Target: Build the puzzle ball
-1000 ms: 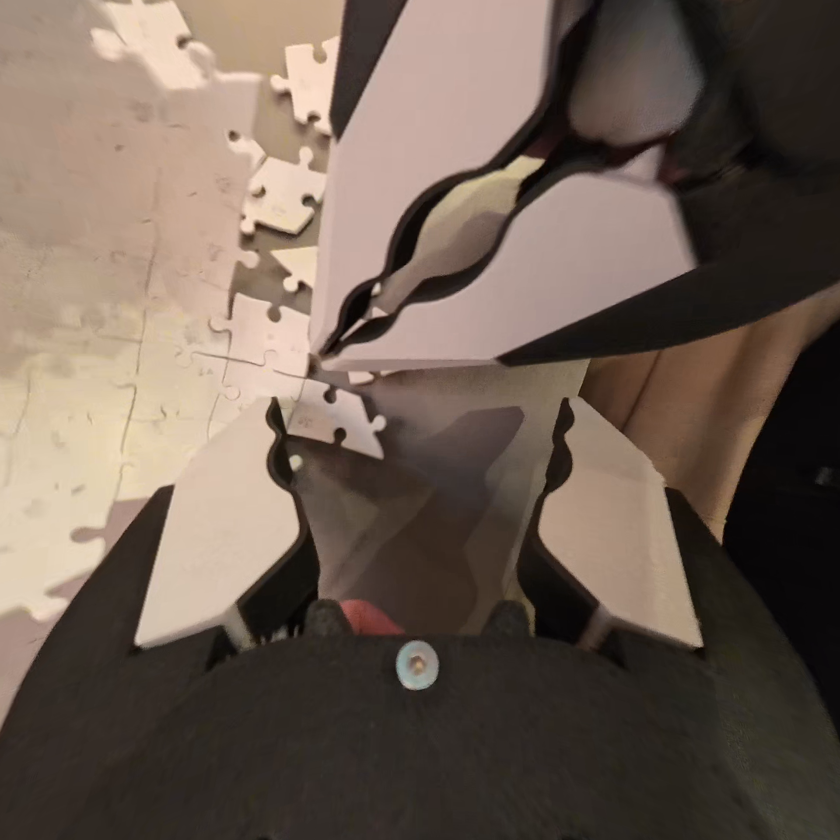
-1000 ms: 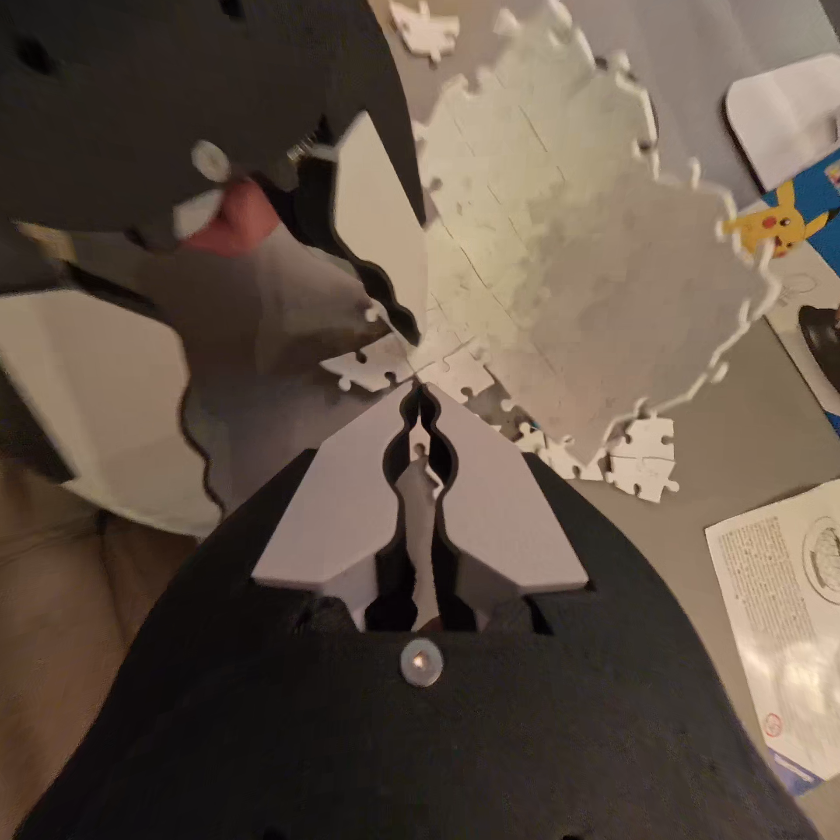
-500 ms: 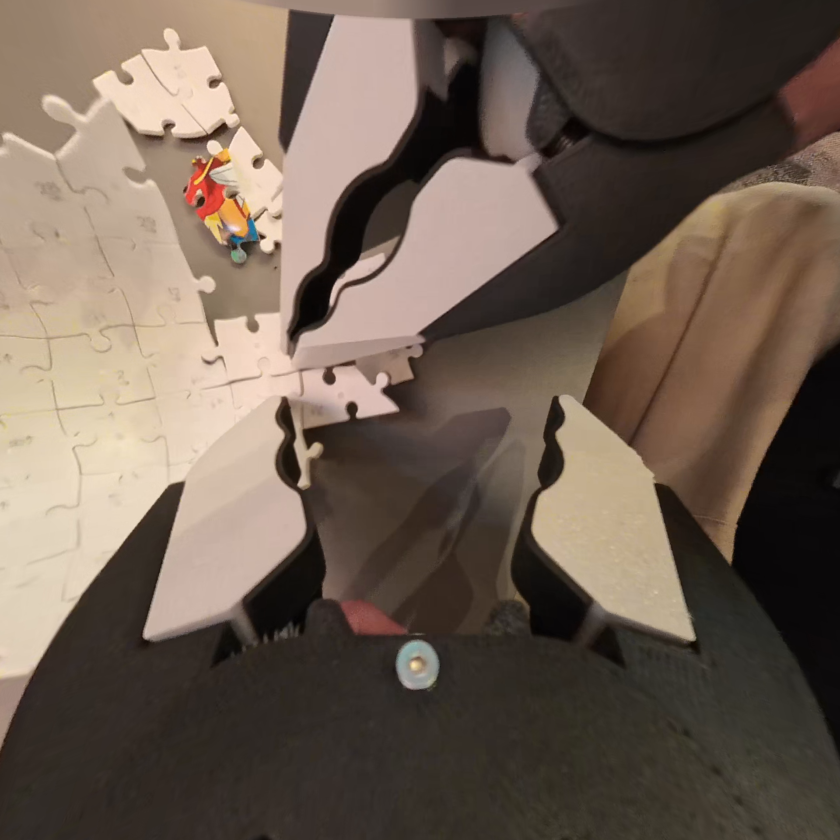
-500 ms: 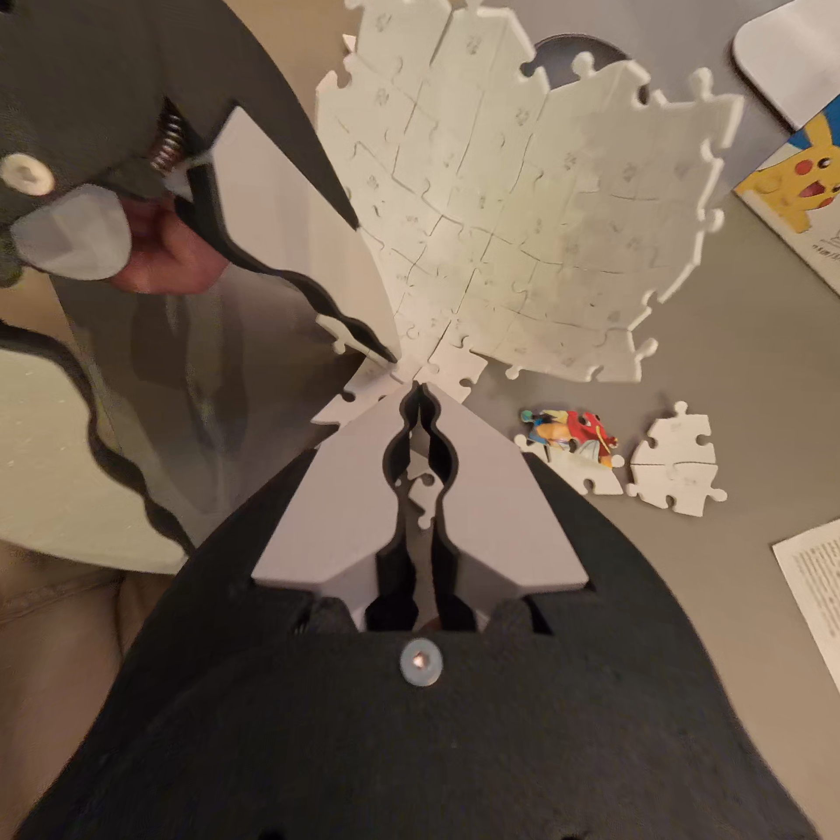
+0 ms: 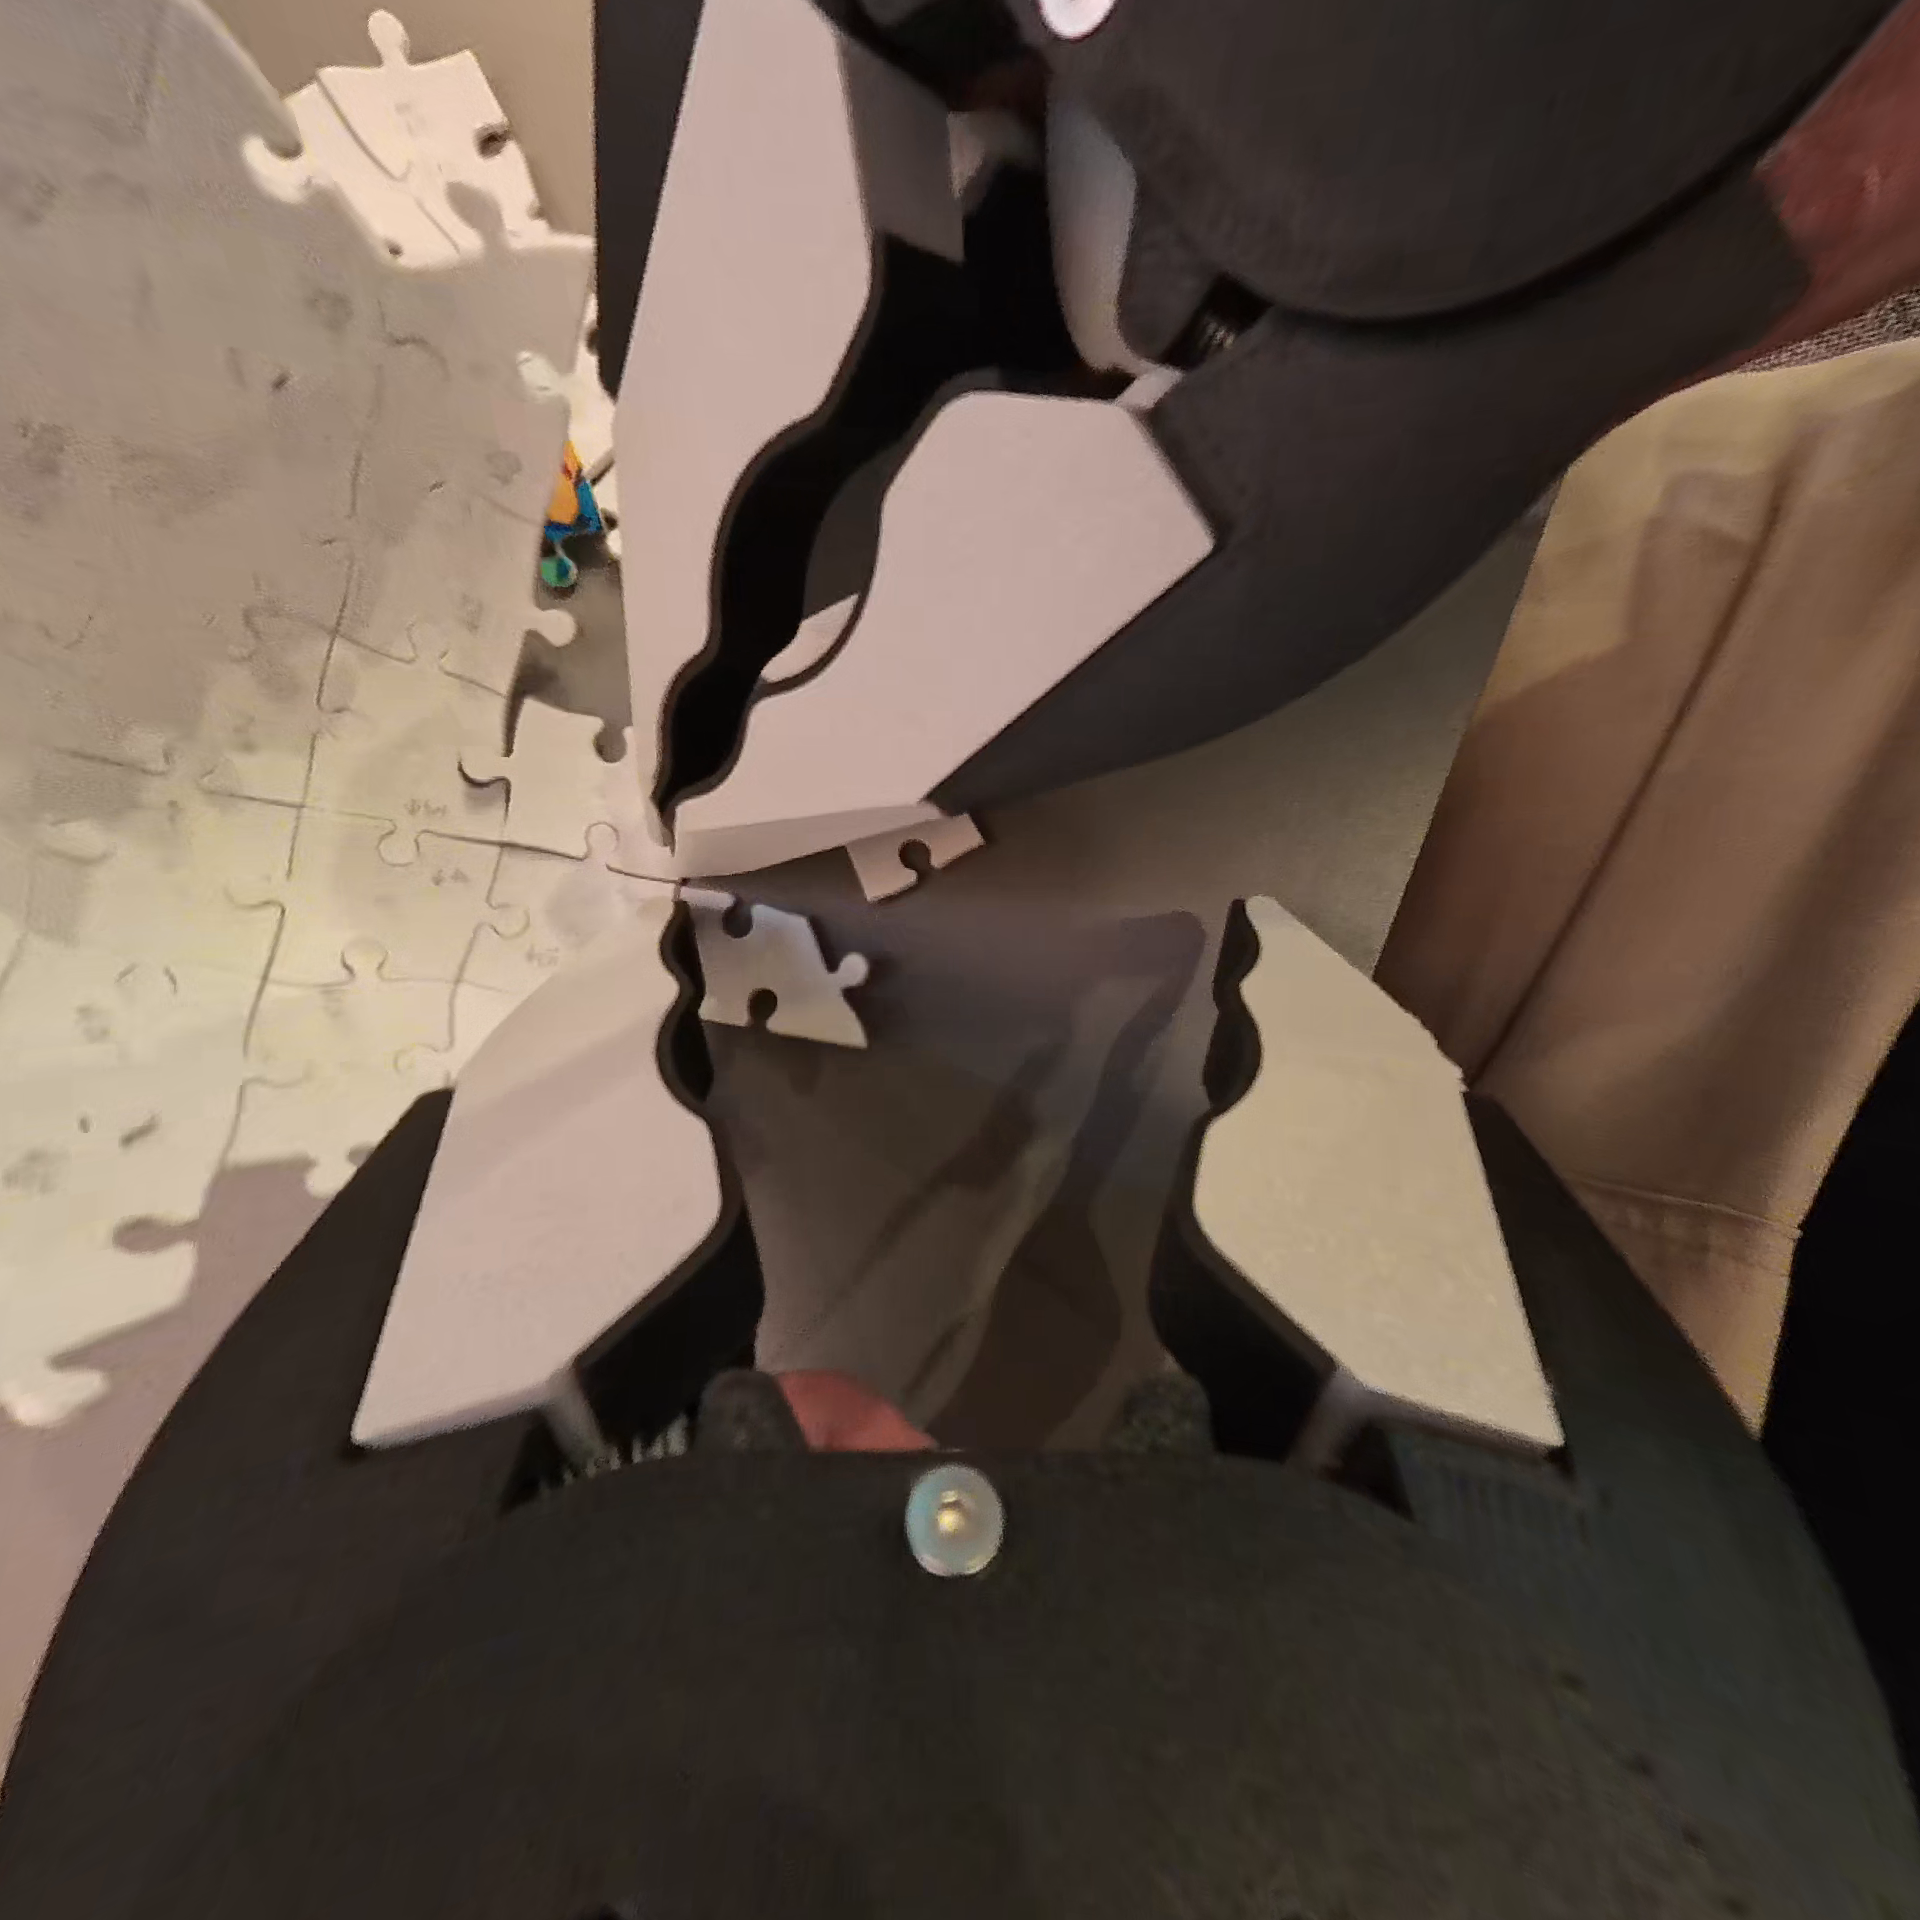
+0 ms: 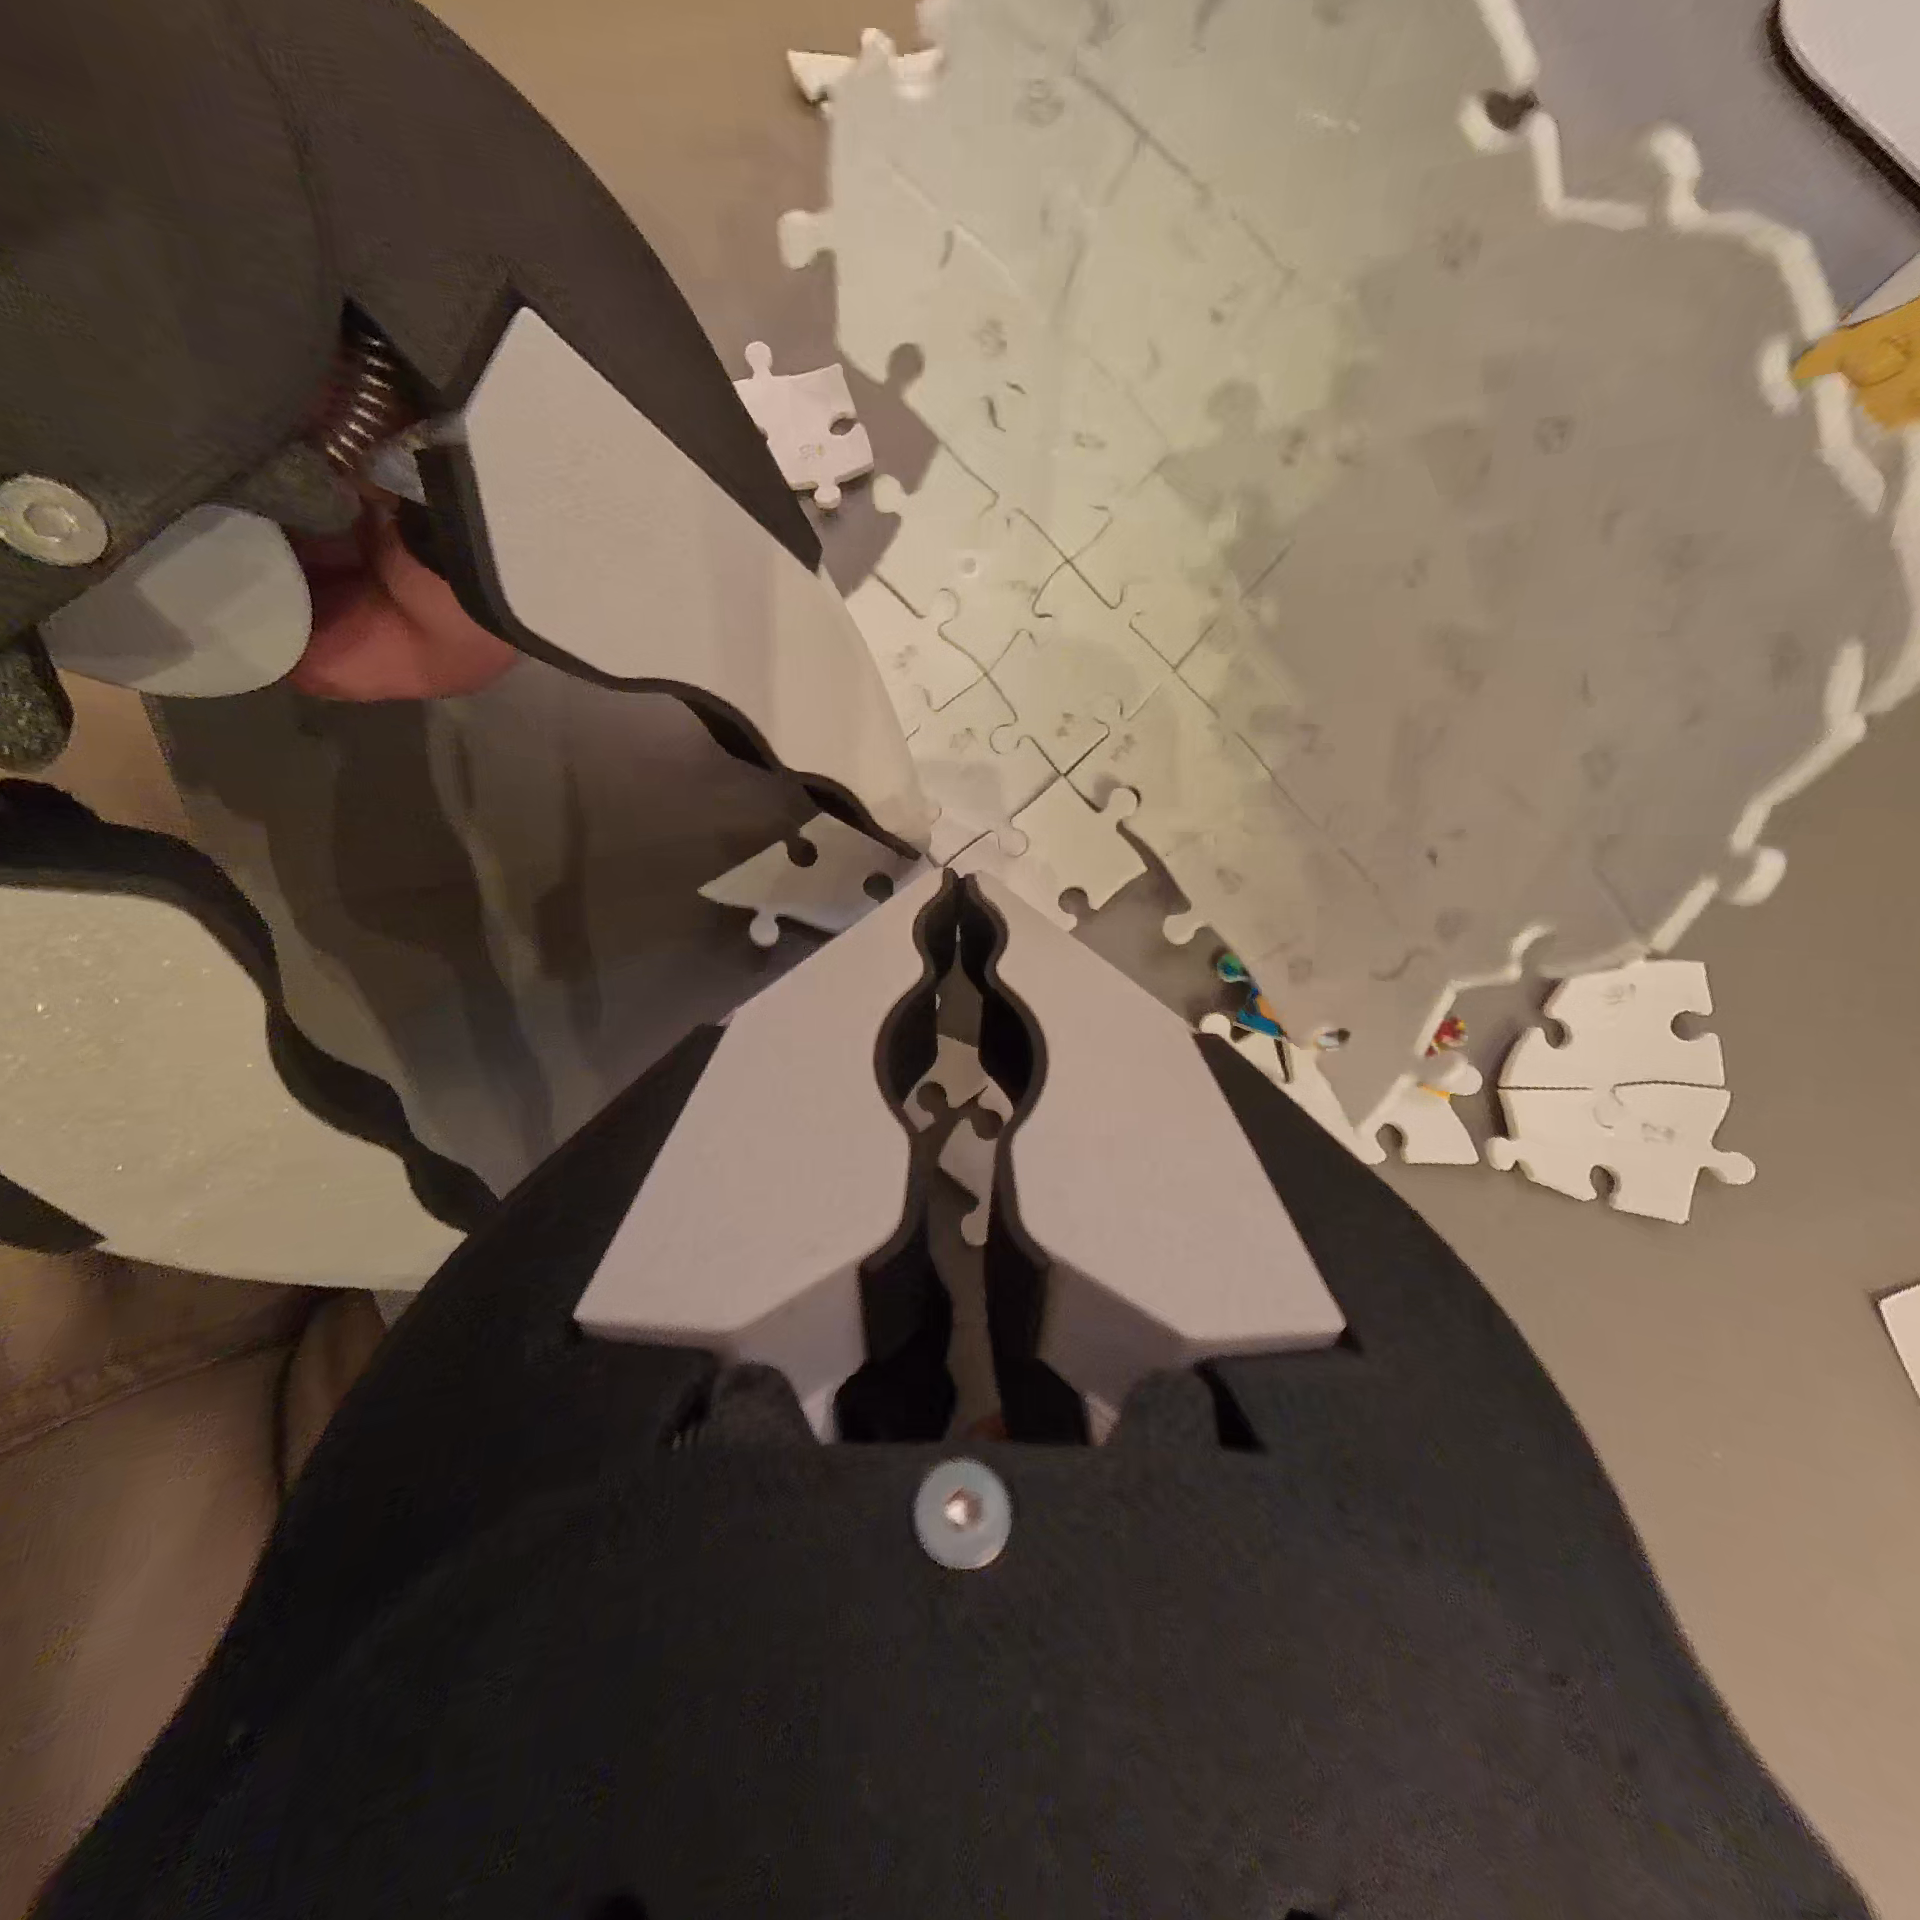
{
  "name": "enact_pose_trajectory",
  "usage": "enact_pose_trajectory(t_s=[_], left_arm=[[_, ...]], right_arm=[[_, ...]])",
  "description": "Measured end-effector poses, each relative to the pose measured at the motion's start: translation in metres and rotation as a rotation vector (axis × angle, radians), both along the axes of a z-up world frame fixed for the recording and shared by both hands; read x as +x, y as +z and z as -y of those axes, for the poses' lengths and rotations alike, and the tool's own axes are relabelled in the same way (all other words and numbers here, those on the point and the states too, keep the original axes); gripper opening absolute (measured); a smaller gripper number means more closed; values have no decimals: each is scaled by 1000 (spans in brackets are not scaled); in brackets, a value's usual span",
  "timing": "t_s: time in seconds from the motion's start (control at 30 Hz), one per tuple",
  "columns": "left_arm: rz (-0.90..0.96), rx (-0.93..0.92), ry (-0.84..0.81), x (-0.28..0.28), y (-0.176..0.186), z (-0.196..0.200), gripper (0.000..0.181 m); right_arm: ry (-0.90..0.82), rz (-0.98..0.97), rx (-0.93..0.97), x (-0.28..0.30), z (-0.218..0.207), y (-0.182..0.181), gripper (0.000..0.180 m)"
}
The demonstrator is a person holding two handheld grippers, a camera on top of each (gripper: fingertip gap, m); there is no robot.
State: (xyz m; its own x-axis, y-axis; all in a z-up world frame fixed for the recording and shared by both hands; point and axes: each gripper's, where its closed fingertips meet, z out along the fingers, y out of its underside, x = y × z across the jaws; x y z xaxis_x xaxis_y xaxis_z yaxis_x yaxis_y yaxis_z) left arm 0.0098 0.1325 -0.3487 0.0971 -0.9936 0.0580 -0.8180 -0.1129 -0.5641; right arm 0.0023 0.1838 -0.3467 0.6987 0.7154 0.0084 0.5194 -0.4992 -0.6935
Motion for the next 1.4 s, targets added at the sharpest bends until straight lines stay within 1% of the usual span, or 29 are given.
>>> enact_pose_trajectory(t_s=[0.1, 0.33, 0.5, 0.6, 0.77, 0.93, 1.0, 1.1, 1.23, 1.33, 1.4], left_arm=[[-5, 4, 8, 0, 0, -1, 93], [-1, 6, 6, 1, 0, -1, 93], [7, 1, -1, 1, 0, -1, 93], [19, -19, -7, 1, 1, 1, 94], [97, 17, -2, 4, 17, -6, 92], [68, 42, 4, -2, 15, -11, 92], [85, 108, 6, -5, 25, -16, 90], [153, 115, 27, -9, 42, -17, 86], [216, 200, 59, -18, 60, -29, 80], [288, 199, 125, -27, 71, -38, 78], [316, 220, 191, -37, 76, -53, 78]], right_arm=[[-3, -4, 6, 0, -2, 2, 0], [-44, 51, 111, 4, -18, 10, 0], [-53, 65, 78, 6, -22, 0, 0], [-57, 66, 78, 6, -22, 0, 0], [-59, 58, 71, 7, -21, -1, 0], [-49, 58, 69, 8, -20, 0, 0], [-52, 49, 56, 11, -19, 0, 0], [-49, 58, 56, 14, -18, 0, 0], [-34, 52, 56, 13, -17, 2, 0], [-35, 28, 59, 12, -17, 7, 0], [-30, 6, 54, 11, -16, 11, 0]])
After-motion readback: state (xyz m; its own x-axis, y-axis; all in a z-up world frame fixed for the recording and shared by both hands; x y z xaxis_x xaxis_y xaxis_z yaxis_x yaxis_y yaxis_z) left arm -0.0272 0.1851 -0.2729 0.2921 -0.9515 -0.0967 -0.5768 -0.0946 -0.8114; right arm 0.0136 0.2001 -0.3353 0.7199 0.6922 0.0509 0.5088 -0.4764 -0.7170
